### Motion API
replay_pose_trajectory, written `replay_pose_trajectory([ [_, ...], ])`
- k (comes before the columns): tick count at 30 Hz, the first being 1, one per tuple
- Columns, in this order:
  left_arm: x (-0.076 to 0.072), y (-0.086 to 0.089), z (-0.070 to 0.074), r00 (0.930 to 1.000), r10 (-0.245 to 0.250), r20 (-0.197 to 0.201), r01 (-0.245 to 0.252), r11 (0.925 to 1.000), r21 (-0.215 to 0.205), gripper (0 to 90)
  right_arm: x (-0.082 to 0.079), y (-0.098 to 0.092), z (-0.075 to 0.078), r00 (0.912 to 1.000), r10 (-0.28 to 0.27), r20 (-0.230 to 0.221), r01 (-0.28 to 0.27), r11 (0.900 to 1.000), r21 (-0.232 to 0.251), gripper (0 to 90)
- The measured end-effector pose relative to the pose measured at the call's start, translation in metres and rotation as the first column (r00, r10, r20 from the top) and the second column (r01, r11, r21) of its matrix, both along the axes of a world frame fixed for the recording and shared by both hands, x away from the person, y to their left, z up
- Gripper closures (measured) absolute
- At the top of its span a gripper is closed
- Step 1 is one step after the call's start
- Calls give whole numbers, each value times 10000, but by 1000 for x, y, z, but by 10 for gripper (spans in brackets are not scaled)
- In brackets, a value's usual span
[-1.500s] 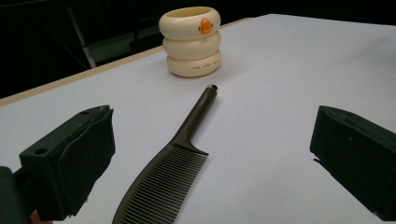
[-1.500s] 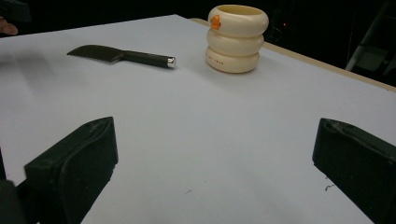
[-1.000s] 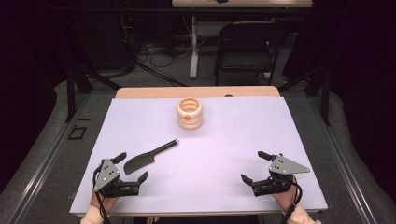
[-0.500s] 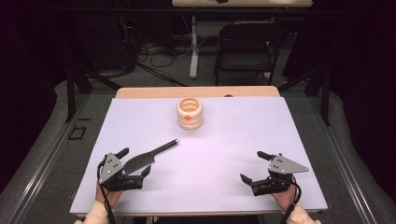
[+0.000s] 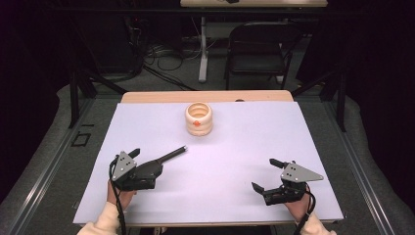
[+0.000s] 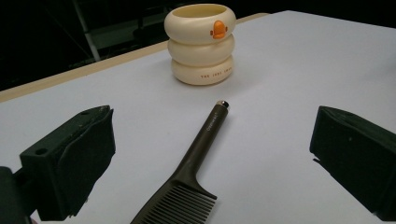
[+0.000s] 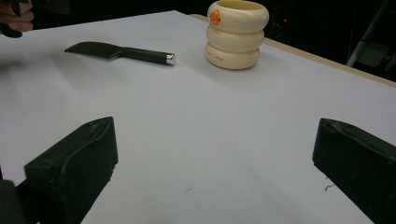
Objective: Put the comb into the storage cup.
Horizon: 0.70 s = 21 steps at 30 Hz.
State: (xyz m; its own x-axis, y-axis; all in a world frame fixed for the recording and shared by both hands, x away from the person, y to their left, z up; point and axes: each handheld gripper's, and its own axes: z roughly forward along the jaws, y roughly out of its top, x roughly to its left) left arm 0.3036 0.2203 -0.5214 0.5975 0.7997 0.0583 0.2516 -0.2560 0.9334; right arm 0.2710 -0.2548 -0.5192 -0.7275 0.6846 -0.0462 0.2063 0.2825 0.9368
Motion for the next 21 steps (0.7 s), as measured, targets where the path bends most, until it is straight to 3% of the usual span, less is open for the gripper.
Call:
replay_pose_trajectory([
  [21,30,-18,4,9992,111,-392,-98,9994,341,0,1,0,0,10000,-3,-38,3,10000,-37,0],
])
